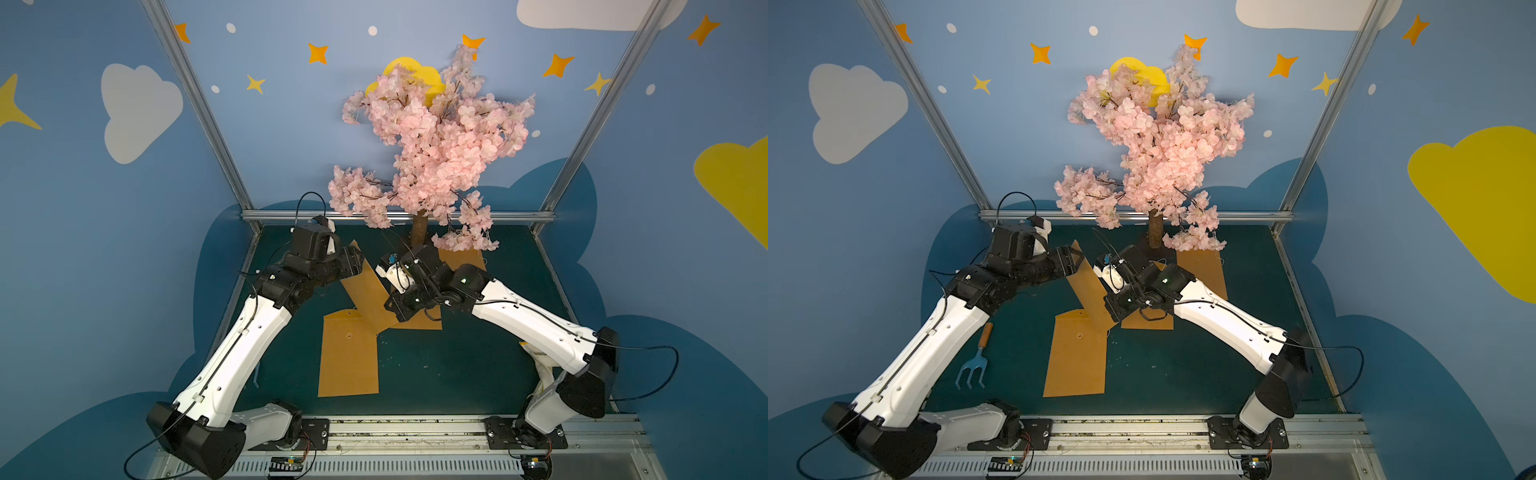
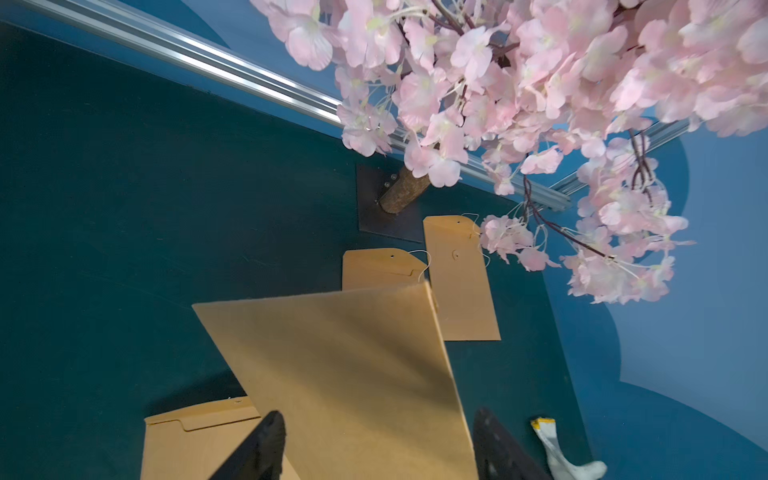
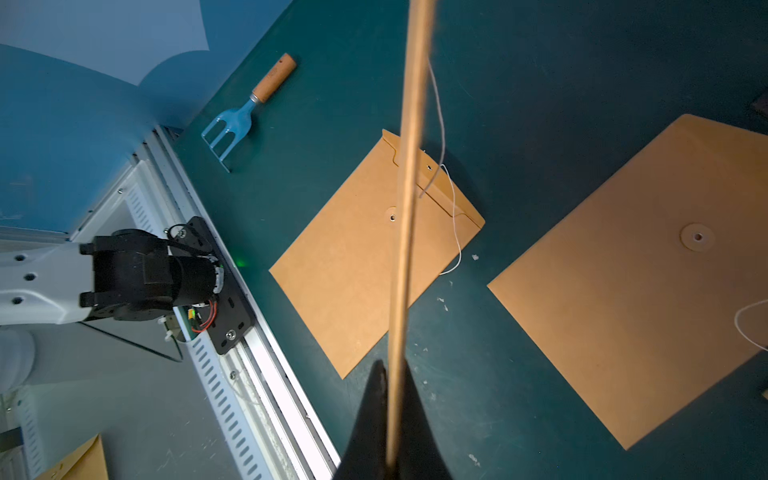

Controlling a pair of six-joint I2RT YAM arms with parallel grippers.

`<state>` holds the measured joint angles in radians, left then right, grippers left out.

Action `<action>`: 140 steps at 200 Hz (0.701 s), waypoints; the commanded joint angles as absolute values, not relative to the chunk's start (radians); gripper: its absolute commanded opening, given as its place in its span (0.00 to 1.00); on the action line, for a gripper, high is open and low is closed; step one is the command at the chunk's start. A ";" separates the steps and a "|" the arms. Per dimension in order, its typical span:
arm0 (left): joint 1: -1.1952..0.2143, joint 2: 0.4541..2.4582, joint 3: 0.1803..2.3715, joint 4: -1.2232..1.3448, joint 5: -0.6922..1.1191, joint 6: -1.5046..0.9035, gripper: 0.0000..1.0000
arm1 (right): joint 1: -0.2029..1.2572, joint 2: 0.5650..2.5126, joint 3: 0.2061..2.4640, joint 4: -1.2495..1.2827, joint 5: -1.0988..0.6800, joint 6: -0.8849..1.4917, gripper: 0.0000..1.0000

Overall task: Open the file bag
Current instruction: Pick up the file bag from the center of the board.

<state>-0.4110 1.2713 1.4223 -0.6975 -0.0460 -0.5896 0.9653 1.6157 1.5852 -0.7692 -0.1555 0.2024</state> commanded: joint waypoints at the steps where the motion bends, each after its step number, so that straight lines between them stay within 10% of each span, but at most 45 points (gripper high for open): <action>1: -0.447 1.305 1.492 -0.782 -0.185 -0.571 0.71 | 0.984 1.642 1.641 -0.809 -0.064 0.187 0.00; 140: -0.466 1.446 1.606 -0.851 -0.217 -0.646 0.40 | 1.095 1.759 1.830 -0.948 0.239 0.145 0.00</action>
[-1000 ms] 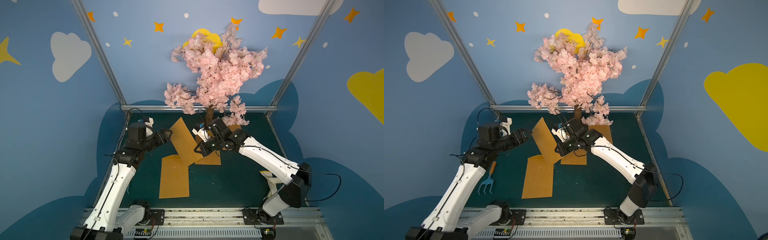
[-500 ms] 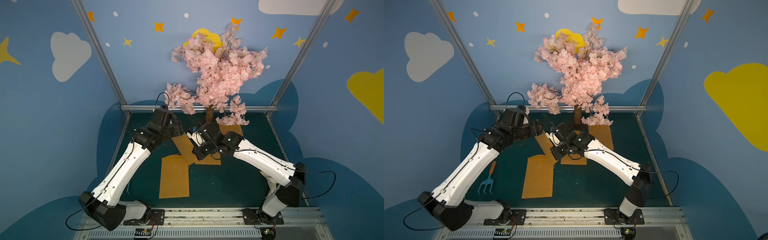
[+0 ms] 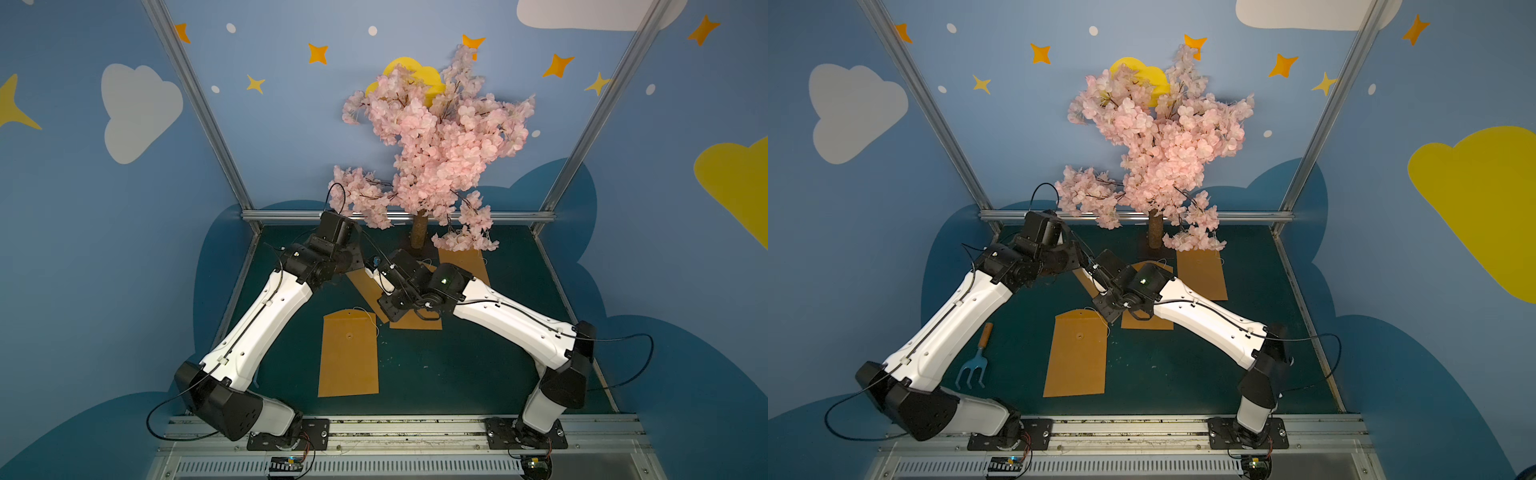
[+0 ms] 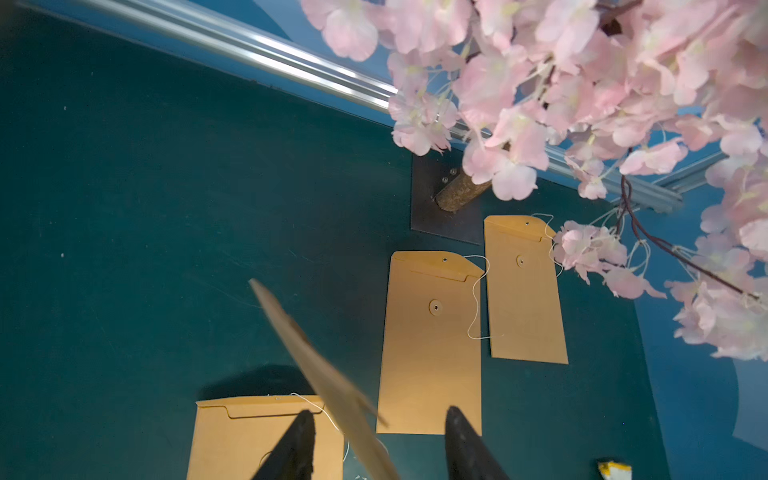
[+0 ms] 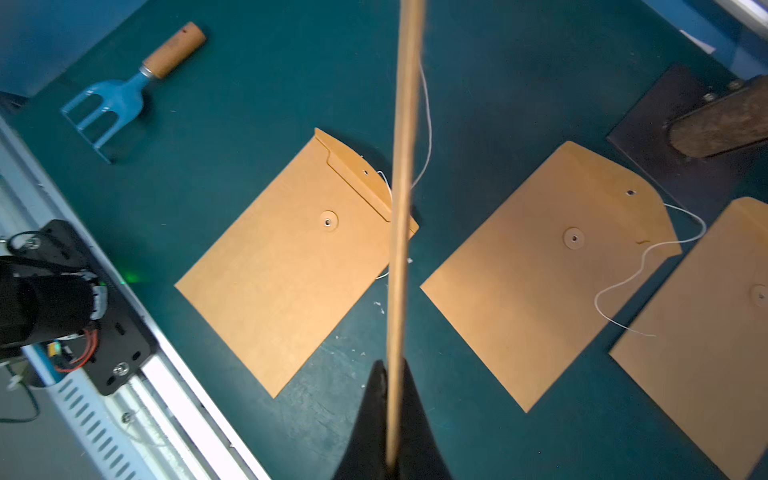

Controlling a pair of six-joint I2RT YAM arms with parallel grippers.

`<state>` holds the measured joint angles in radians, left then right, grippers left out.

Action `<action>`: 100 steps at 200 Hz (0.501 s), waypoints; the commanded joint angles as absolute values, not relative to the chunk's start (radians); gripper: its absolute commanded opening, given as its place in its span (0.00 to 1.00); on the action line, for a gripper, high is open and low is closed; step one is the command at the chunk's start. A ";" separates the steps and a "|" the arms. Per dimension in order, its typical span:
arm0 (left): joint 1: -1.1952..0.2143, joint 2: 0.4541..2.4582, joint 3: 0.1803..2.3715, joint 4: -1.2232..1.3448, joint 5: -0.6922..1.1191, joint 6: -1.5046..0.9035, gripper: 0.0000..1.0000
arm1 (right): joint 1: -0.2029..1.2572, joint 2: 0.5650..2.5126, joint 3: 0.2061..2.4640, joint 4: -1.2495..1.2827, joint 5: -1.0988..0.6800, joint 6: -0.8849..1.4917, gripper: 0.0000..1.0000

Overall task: Open the file bag
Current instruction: Pick up the file bag from the center of the board.

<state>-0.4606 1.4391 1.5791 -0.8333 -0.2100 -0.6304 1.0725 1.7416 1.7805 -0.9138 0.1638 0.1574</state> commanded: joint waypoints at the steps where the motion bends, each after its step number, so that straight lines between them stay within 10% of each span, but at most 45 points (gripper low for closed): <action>1: -0.466 1.446 1.604 -0.851 -0.218 -0.645 0.39 | 1.095 1.759 1.831 -0.948 0.241 0.145 0.00; 46: -0.463 1.441 1.588 -0.843 -0.224 -0.655 0.03 | 1.104 1.743 1.812 -0.912 0.273 0.160 0.00; 100: -0.398 1.430 1.579 -0.784 -0.199 -0.674 0.03 | 1.107 1.672 1.717 -0.834 0.163 0.204 0.55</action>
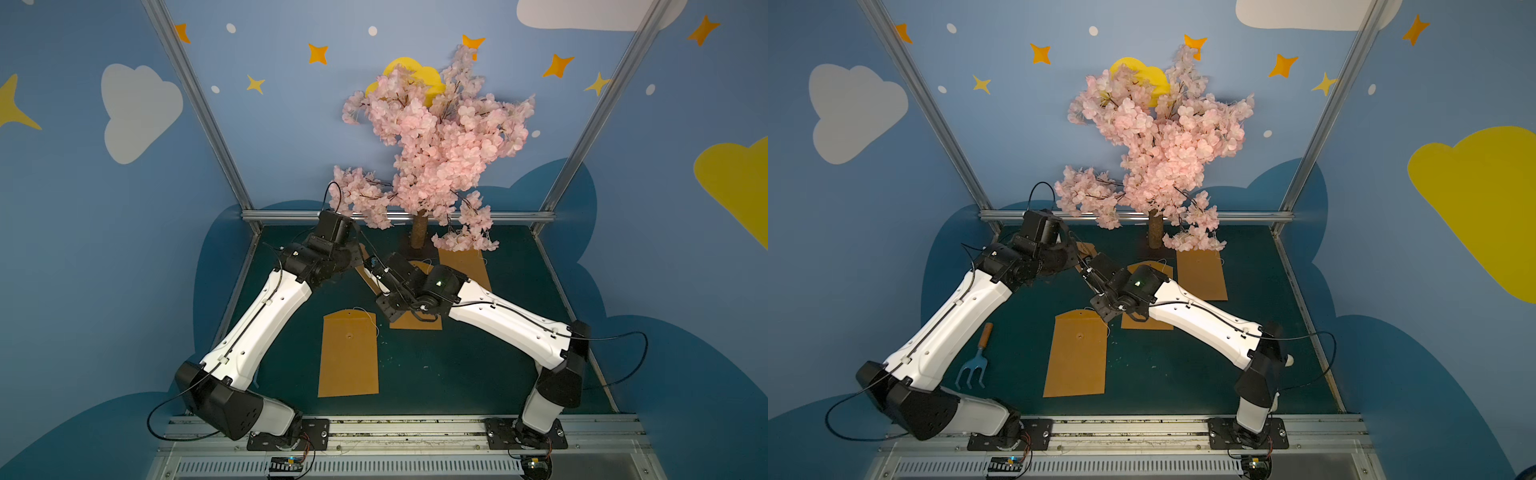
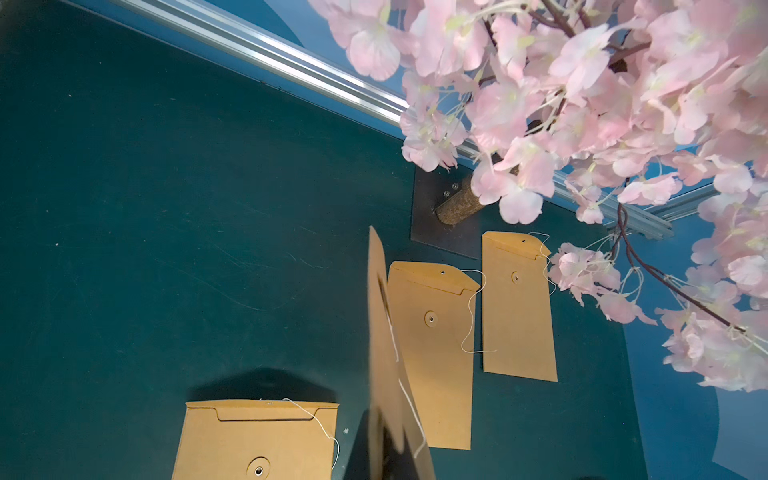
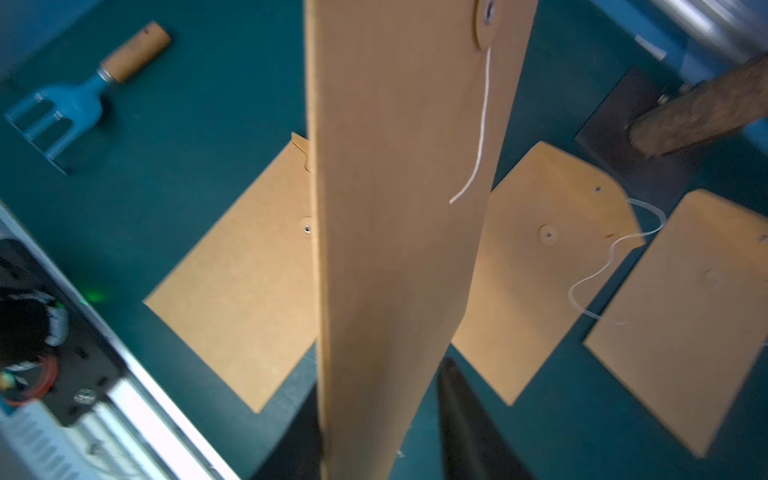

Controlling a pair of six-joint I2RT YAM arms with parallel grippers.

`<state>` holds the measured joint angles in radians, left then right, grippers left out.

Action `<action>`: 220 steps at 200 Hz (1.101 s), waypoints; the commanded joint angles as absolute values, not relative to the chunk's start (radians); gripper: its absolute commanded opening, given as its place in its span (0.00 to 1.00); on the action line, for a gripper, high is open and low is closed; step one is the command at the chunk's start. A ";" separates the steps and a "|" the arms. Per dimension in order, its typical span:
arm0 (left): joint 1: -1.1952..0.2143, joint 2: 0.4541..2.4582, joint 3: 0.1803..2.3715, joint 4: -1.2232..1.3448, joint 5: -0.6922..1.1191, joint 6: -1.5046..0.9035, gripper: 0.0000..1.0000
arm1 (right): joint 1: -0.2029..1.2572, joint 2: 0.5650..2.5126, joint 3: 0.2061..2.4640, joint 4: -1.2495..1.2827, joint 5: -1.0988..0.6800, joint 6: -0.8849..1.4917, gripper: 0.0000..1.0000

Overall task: Open the file bag
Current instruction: Pick up the file bag from the center of the board.

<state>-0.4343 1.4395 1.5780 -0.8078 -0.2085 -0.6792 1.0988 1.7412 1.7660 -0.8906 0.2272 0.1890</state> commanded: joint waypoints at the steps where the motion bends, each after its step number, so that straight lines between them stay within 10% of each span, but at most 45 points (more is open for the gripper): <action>1: -0.395 1.430 1.579 -0.782 -0.198 -0.674 0.03 | 1.107 1.668 1.713 -0.832 0.160 0.204 0.55; 58: -0.261 1.381 1.506 -0.622 -0.026 -0.656 0.03 | 1.080 1.437 1.443 -0.623 -0.015 0.250 0.66; 149: -0.115 1.149 0.950 0.225 0.807 -0.903 0.03 | 0.695 1.387 1.372 -0.497 -0.397 0.350 0.64; 220: -0.108 1.106 0.866 0.354 0.960 -0.928 0.03 | 0.536 1.403 1.336 -0.458 -0.594 0.370 0.67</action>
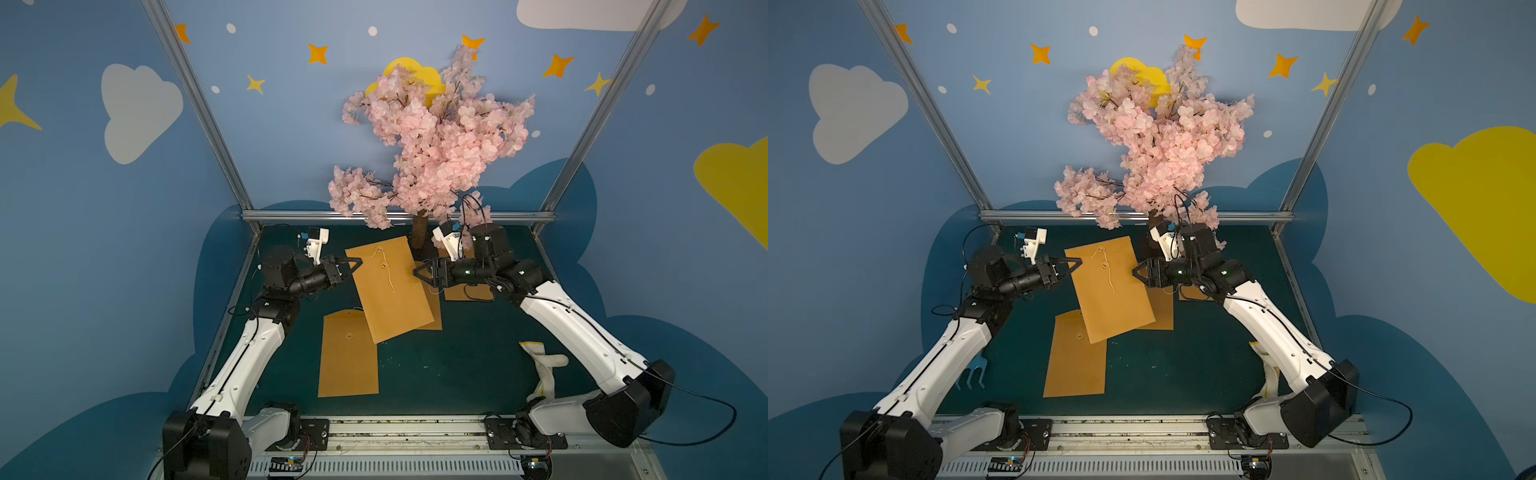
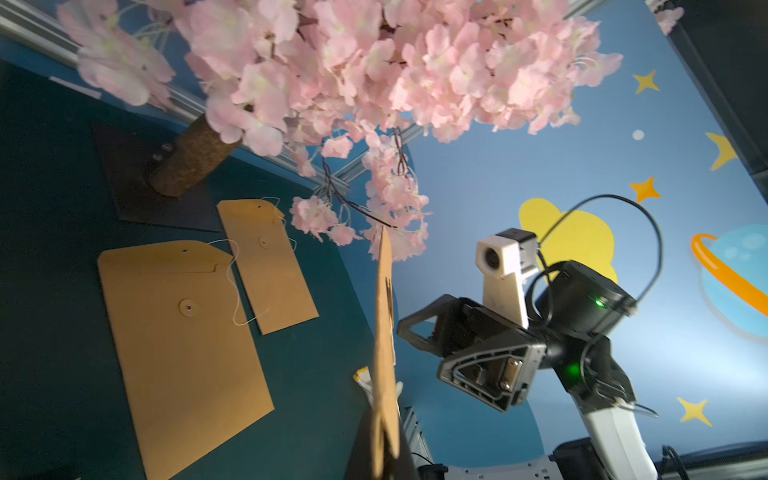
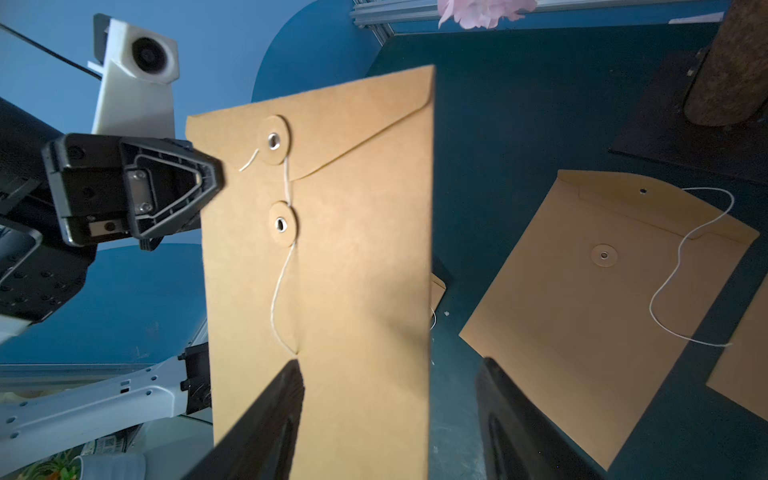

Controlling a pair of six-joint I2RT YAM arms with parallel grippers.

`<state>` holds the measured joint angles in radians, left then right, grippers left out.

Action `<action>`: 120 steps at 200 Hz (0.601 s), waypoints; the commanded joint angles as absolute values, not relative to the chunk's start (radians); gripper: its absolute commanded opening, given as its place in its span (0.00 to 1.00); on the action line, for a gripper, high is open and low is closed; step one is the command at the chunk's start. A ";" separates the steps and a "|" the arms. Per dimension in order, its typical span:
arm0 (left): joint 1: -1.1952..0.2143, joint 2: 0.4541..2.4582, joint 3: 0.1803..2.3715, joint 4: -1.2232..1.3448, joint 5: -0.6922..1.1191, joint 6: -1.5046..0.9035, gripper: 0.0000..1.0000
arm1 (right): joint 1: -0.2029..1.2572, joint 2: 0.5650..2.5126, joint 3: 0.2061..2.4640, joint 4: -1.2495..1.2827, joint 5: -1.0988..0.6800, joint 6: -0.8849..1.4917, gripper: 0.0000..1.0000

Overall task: Open the file bag
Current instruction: Pick up the file bag from the center of the board.

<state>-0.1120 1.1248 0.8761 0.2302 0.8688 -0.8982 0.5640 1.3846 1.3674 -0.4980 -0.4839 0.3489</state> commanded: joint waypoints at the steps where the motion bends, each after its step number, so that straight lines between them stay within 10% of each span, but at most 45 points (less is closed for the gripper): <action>1: -0.108 1.106 0.866 0.356 0.960 -0.929 0.02 | 0.535 1.403 1.334 -0.454 -0.598 0.371 0.67; 84: -0.108 1.157 0.816 0.446 0.944 -0.983 0.02 | 0.518 1.463 1.232 -0.181 -0.890 0.512 0.49; 120: -0.108 1.192 0.813 0.442 0.917 -0.969 0.02 | 0.529 1.463 1.213 -0.126 -0.923 0.543 0.20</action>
<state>-0.1112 1.1713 0.8112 0.4072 0.9295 -0.9741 0.5205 1.4605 1.2198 -0.2058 -0.8642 0.5095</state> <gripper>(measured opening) 0.048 0.292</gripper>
